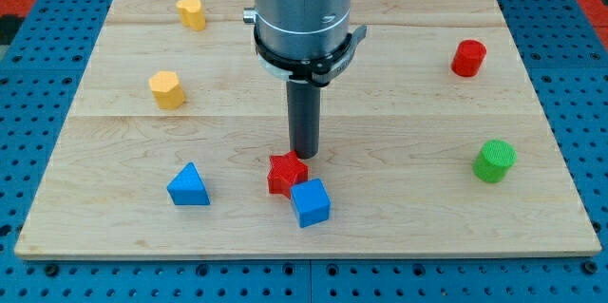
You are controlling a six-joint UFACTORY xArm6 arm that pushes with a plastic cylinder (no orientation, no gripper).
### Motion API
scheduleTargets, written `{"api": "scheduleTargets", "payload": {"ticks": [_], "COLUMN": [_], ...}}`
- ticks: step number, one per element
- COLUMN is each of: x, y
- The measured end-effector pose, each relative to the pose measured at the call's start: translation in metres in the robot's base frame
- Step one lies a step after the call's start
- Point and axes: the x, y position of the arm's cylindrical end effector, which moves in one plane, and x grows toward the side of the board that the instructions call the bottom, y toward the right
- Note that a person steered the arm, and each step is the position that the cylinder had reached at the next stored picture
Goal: Slide the blue triangle closer to the red star and blue cube
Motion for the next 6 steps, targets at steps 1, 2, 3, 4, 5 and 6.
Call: {"api": "scheduleTargets", "payload": {"ticks": [1,2,3,4,5,6], "x": [-0.005,0.003,0.036,0.052,0.052,0.058], "y": [-0.047,-0.115,-0.15,-0.131,-0.084,-0.065]}}
